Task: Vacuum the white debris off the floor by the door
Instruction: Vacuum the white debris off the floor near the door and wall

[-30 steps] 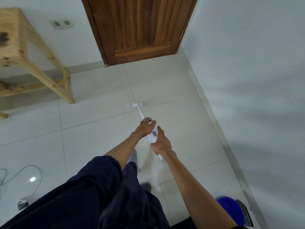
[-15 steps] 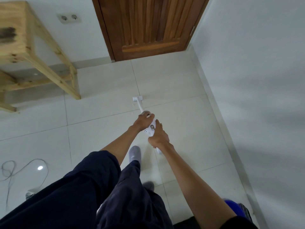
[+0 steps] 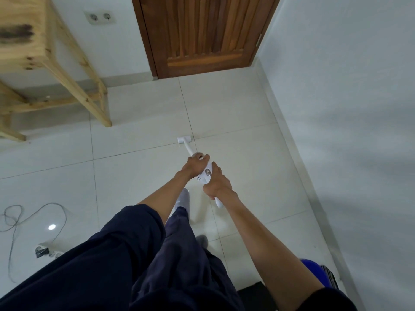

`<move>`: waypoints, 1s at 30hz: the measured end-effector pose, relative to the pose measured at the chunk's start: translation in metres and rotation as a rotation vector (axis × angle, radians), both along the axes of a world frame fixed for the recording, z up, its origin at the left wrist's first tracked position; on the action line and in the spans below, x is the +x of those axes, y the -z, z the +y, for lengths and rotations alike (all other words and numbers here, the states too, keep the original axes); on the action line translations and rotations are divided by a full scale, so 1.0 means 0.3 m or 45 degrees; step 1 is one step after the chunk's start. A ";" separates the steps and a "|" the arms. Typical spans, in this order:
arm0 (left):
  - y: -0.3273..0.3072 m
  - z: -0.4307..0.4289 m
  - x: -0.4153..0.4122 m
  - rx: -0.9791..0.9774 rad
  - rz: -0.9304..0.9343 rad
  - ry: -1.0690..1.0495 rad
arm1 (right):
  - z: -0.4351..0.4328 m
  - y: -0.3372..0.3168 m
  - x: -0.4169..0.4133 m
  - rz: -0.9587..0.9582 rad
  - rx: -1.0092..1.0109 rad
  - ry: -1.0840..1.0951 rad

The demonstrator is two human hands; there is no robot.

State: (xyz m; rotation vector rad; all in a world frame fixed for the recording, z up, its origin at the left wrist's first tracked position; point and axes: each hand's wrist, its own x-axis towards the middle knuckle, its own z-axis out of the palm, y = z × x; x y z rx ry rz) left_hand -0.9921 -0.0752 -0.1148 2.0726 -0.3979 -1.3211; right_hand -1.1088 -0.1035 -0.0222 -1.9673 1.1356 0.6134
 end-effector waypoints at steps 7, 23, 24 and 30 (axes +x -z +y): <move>0.007 0.061 -0.113 0.049 -0.018 0.102 | 0.066 -0.014 -0.122 0.013 -0.037 0.002; 0.006 0.025 -0.203 -0.014 -0.018 0.160 | 0.102 0.008 -0.216 -0.006 -0.150 0.176; 0.017 0.018 -0.194 -0.024 -0.010 0.138 | 0.099 0.015 -0.209 -0.014 -0.152 0.186; 0.060 -0.044 -0.100 -0.047 -0.029 0.157 | 0.051 0.050 -0.117 -0.014 -0.144 0.242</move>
